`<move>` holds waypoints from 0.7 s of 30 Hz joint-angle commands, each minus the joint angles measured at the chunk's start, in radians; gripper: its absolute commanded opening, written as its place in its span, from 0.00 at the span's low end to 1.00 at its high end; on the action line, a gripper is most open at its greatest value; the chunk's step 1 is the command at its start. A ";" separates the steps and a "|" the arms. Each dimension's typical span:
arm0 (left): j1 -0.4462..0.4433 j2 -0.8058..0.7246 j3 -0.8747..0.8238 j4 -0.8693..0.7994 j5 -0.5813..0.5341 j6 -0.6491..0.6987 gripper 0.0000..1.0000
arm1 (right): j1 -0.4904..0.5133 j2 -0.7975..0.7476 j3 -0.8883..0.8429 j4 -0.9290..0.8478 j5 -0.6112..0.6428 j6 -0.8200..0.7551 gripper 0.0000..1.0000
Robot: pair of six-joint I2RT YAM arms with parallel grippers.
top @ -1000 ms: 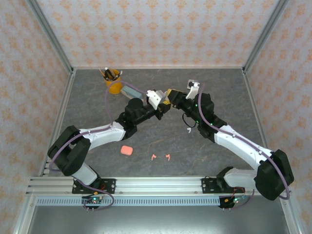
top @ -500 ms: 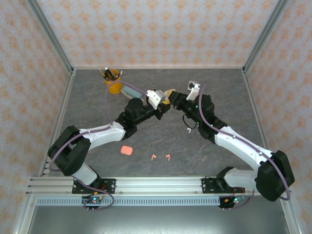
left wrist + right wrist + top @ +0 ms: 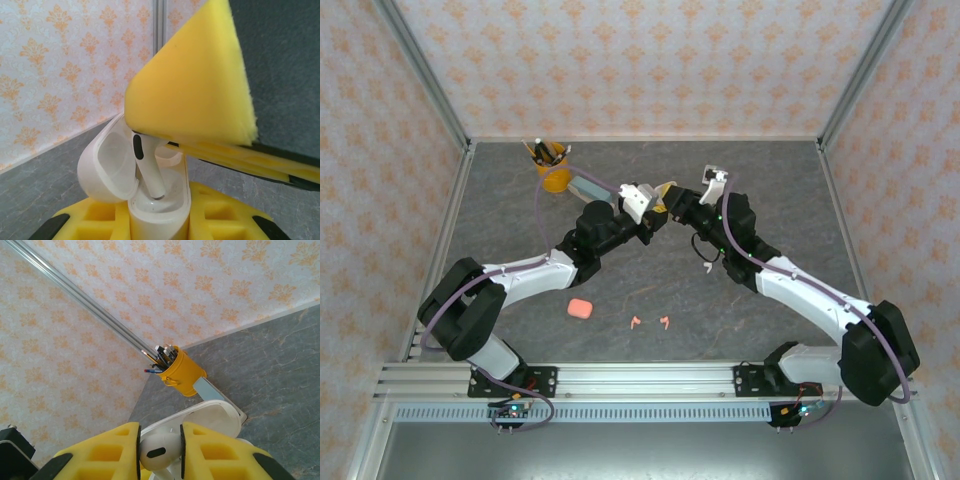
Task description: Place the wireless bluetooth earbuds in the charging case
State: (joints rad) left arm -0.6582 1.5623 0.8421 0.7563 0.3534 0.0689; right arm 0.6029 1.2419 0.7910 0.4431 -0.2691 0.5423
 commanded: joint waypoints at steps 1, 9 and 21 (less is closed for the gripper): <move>-0.004 -0.019 0.037 0.126 0.012 -0.014 0.00 | 0.028 0.022 -0.031 -0.042 -0.039 0.003 0.24; -0.004 -0.025 0.027 0.138 -0.009 -0.008 0.00 | 0.028 -0.003 -0.045 -0.094 -0.032 -0.032 0.24; -0.004 -0.031 0.020 0.150 -0.007 -0.007 0.00 | 0.028 -0.010 -0.048 -0.186 -0.021 -0.062 0.24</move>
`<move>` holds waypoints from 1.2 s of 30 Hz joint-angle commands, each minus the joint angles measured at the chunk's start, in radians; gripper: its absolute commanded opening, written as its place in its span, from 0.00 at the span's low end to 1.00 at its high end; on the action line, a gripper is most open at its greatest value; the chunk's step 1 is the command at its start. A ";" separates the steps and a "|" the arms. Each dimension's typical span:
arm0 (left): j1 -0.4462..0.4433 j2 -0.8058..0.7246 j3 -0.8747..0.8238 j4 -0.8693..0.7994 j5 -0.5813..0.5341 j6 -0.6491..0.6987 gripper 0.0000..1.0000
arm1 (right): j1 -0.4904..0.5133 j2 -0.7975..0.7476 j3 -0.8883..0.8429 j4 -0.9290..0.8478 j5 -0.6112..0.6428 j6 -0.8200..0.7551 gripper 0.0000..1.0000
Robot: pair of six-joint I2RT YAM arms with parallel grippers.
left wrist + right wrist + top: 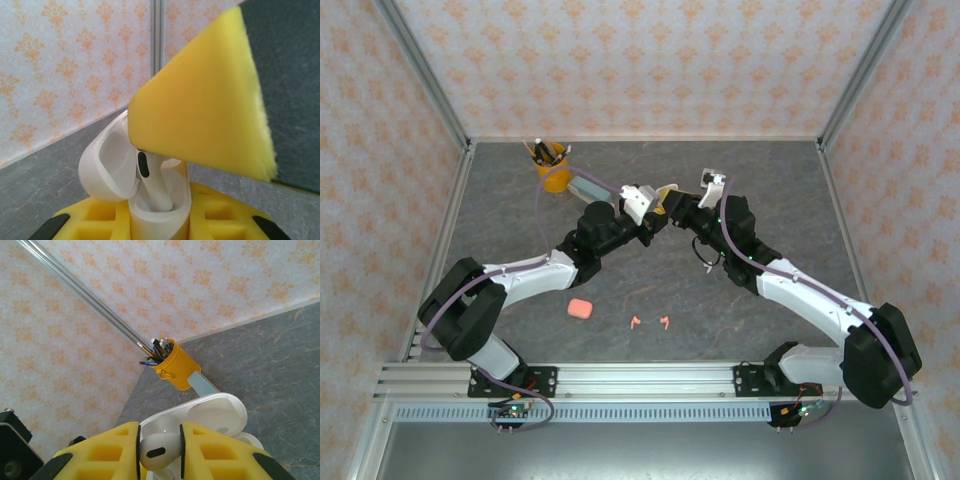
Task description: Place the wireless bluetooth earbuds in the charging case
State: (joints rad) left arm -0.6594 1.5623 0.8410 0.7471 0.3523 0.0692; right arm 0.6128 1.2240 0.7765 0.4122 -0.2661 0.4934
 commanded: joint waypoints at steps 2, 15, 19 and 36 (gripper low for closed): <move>-0.005 -0.031 0.021 0.159 -0.004 -0.010 0.00 | 0.018 0.007 -0.031 -0.163 -0.016 -0.015 0.26; -0.010 -0.041 0.006 0.161 -0.004 -0.012 0.00 | 0.018 0.002 0.004 -0.223 0.073 0.002 0.37; -0.011 -0.041 0.000 0.163 -0.007 -0.012 0.00 | 0.018 -0.012 0.014 -0.231 0.077 0.013 0.46; -0.011 -0.109 -0.099 0.189 -0.073 0.039 0.00 | 0.018 -0.311 0.219 -0.825 0.262 0.032 0.79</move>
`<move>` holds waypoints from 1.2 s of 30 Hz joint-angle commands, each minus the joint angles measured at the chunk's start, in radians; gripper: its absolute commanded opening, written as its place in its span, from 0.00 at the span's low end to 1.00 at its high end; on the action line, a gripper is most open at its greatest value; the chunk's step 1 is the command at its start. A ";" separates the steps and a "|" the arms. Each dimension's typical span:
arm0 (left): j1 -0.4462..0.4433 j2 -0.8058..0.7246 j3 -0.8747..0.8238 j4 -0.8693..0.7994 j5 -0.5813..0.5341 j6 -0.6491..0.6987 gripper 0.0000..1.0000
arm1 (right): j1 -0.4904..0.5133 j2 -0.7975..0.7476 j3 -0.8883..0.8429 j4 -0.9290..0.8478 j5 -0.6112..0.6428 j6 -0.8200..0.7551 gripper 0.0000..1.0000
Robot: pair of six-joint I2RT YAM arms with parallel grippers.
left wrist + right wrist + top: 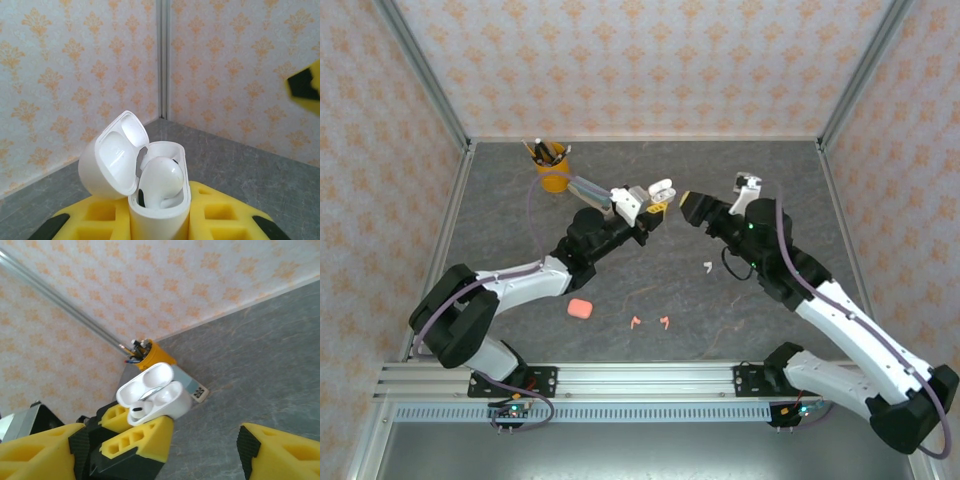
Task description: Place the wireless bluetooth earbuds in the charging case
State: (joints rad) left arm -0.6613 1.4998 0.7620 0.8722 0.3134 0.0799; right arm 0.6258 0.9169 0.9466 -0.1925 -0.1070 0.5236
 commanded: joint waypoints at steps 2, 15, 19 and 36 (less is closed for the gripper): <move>-0.009 -0.070 -0.038 0.059 -0.044 0.039 0.00 | 0.005 0.007 0.090 -0.325 0.142 -0.002 0.80; -0.013 -0.267 -0.199 0.021 -0.114 0.119 0.00 | -0.037 0.241 0.151 -0.676 0.176 0.034 0.81; -0.012 -0.338 -0.237 -0.014 -0.112 0.134 0.00 | -0.050 0.338 0.112 -0.675 0.174 0.035 0.81; -0.014 -0.401 -0.282 -0.024 -0.085 0.127 0.00 | -0.172 0.729 0.260 -0.763 0.003 -0.171 0.71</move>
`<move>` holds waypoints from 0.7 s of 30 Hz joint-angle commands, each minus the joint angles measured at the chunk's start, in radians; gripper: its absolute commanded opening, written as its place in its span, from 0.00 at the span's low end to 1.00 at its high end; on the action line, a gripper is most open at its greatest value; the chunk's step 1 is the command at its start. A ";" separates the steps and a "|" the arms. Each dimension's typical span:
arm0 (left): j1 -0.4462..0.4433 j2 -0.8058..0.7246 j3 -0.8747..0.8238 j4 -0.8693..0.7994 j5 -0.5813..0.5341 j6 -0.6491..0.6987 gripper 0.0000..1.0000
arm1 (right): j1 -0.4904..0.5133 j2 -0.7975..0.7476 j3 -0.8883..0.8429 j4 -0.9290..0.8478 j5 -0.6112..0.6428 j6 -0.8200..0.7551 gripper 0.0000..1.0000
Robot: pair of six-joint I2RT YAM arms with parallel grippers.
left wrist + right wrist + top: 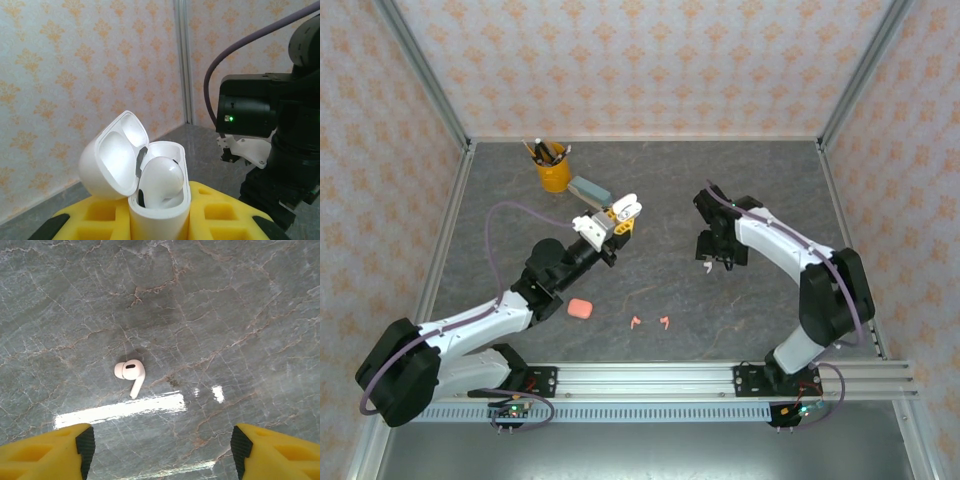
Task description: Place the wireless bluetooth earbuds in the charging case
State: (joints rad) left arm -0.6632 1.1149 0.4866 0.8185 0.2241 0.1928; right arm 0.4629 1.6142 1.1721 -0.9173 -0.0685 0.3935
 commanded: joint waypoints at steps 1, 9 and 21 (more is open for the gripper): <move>-0.012 -0.017 -0.008 0.030 0.006 0.013 0.00 | -0.010 0.050 0.042 -0.034 -0.045 -0.045 0.70; -0.012 -0.043 -0.019 0.011 -0.004 0.023 0.00 | -0.011 0.189 0.083 0.006 -0.074 -0.052 0.64; -0.012 -0.045 -0.022 0.007 -0.010 0.025 0.00 | -0.012 0.244 0.092 0.041 -0.074 -0.058 0.57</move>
State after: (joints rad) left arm -0.6678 1.0760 0.4702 0.8082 0.2264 0.1932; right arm 0.4572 1.8423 1.2350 -0.8814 -0.1555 0.3447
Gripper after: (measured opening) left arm 0.227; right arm 0.569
